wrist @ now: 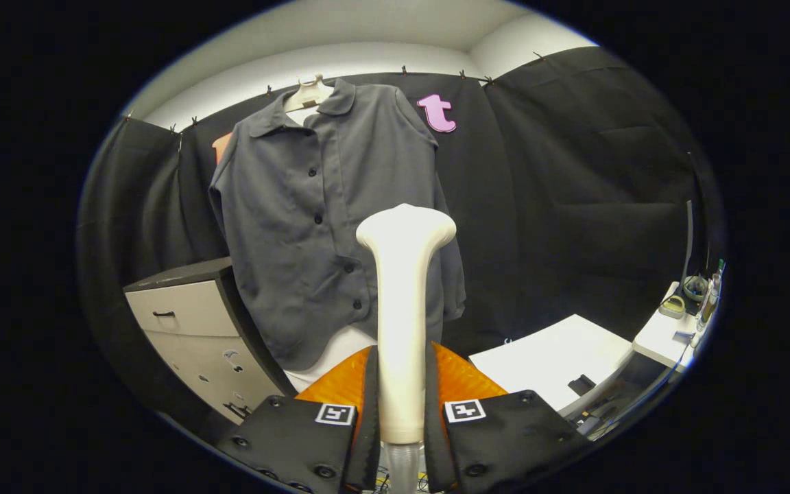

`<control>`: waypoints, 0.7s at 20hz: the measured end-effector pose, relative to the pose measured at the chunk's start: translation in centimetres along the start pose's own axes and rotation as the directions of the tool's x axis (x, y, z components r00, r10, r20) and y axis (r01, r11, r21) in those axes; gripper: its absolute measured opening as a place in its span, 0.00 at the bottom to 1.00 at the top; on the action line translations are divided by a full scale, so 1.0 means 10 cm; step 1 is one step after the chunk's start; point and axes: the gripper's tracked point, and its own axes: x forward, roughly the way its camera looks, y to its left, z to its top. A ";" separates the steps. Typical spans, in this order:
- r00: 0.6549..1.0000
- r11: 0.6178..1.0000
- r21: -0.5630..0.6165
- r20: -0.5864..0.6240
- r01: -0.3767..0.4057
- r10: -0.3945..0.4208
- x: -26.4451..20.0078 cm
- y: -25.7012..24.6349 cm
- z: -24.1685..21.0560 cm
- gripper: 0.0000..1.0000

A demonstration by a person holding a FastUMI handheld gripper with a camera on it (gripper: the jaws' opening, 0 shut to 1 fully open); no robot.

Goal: Iron the clothes twice with a garment steamer, once on the left side and once on the right side.

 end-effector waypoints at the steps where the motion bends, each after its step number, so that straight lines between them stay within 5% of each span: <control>1: 1.000 1.000 -0.007 0.018 -0.002 0.002 -0.07 0.05 0.10 0.34; 14: 0.995 0.999 -0.040 0.093 -0.024 0.027 -0.92 0.72 0.74 0.34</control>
